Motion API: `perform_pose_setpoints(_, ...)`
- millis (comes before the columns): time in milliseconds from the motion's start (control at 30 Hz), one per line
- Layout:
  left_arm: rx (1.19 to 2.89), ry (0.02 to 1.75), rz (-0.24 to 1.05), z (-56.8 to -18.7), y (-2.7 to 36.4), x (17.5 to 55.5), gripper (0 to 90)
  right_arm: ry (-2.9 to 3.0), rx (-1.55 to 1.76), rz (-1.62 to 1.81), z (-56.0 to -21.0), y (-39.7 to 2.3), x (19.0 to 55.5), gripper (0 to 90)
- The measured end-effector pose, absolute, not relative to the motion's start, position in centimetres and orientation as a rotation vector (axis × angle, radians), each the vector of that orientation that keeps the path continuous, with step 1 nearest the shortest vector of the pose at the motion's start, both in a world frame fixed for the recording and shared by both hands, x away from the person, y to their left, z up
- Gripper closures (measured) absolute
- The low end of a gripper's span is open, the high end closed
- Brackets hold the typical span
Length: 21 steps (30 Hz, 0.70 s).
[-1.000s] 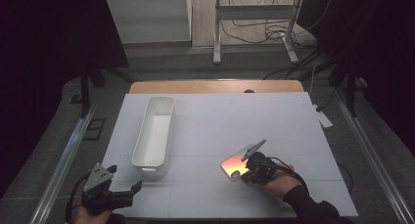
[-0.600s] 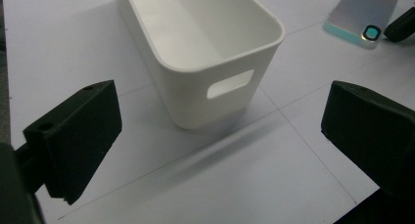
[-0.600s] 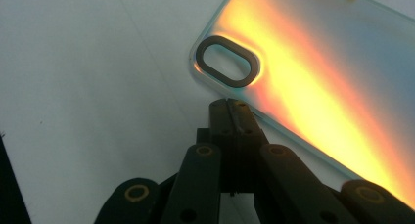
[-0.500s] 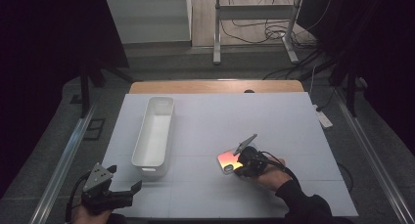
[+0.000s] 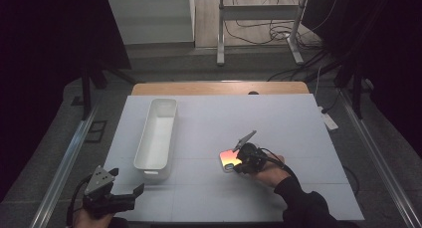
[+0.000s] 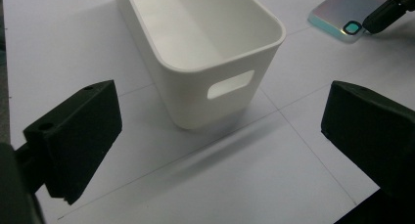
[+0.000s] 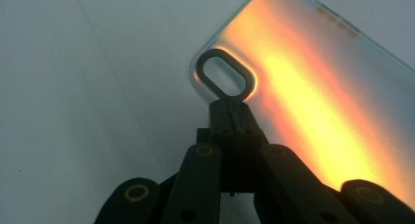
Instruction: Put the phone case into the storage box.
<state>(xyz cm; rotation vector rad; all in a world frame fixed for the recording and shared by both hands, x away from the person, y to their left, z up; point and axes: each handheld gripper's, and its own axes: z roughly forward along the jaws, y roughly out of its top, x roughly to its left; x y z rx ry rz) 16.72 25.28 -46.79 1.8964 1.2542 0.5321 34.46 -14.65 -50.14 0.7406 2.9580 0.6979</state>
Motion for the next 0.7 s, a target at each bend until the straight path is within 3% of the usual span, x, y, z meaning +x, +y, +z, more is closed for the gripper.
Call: perform_pose_setpoints(700,1.899,1.251,0.533,-46.8,25.2,16.7,2.4,2.994,0.619,0.693,-50.6,-11.9,34.6,89.4)
